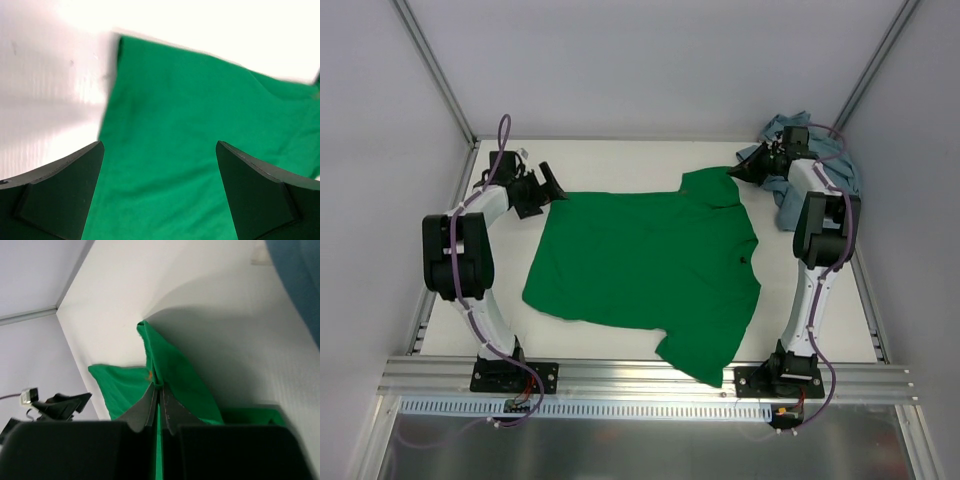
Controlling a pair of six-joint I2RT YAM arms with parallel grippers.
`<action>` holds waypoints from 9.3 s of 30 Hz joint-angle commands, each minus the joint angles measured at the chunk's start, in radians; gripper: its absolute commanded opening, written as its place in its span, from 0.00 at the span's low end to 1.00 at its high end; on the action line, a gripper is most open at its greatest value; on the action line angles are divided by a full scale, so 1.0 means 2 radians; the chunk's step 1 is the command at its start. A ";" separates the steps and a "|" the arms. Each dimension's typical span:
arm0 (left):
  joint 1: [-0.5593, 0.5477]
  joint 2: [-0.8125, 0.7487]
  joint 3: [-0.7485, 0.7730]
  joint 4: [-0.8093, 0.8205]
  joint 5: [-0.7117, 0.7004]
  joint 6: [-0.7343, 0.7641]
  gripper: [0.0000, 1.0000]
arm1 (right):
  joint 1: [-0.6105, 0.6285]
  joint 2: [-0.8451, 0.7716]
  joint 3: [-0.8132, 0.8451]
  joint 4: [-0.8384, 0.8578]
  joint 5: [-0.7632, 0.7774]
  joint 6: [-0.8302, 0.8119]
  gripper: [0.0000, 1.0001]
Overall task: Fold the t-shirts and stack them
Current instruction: Grap the side of the flattened tshirt furthest away from the robot with both arms, then fold the flattened tshirt in 1/3 of the way
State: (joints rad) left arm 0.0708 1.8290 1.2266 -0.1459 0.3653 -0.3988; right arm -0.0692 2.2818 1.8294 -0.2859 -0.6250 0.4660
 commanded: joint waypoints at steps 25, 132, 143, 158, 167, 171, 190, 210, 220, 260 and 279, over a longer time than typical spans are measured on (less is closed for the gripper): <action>0.033 0.268 0.286 -0.116 0.170 -0.008 0.90 | 0.002 -0.059 -0.017 0.003 -0.013 0.001 0.01; -0.018 -0.390 -0.159 -0.113 0.163 0.054 0.99 | 0.130 -0.135 -0.218 -0.068 0.050 -0.068 0.43; -0.018 -0.383 -0.152 -0.115 0.164 0.053 0.99 | 0.130 -0.175 -0.258 -0.092 0.072 -0.085 0.50; -0.018 -0.388 -0.149 -0.122 0.156 0.056 0.99 | 0.130 -0.145 -0.268 -0.078 0.073 -0.083 0.25; -0.018 -0.387 -0.153 -0.122 0.151 0.058 0.99 | 0.130 -0.151 -0.283 -0.062 0.075 -0.080 0.01; -0.017 -0.387 -0.155 -0.120 0.149 0.058 0.99 | 0.132 -0.164 -0.295 -0.057 0.072 -0.079 0.00; -0.018 -0.386 -0.155 -0.122 0.149 0.060 0.99 | 0.119 -0.165 -0.230 -0.127 0.125 -0.111 0.37; -0.018 -0.381 -0.157 -0.120 0.148 0.061 0.99 | 0.118 -0.129 -0.221 -0.104 0.099 -0.099 0.33; -0.018 -0.380 -0.157 -0.119 0.148 0.061 0.99 | 0.134 -0.133 -0.214 -0.107 0.099 -0.092 0.27; -0.018 -0.379 -0.162 -0.113 0.153 0.055 0.99 | 0.165 -0.252 -0.300 -0.109 0.063 -0.098 0.00; -0.018 -0.373 -0.155 -0.103 0.144 0.051 0.99 | 0.294 -0.286 -0.415 -0.051 0.006 -0.077 0.57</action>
State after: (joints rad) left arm 0.0334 1.0782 0.9051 -0.3798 0.6693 -0.3008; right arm 0.4858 1.7493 1.0103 -0.4267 -0.5865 0.2966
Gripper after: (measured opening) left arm 0.986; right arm 0.530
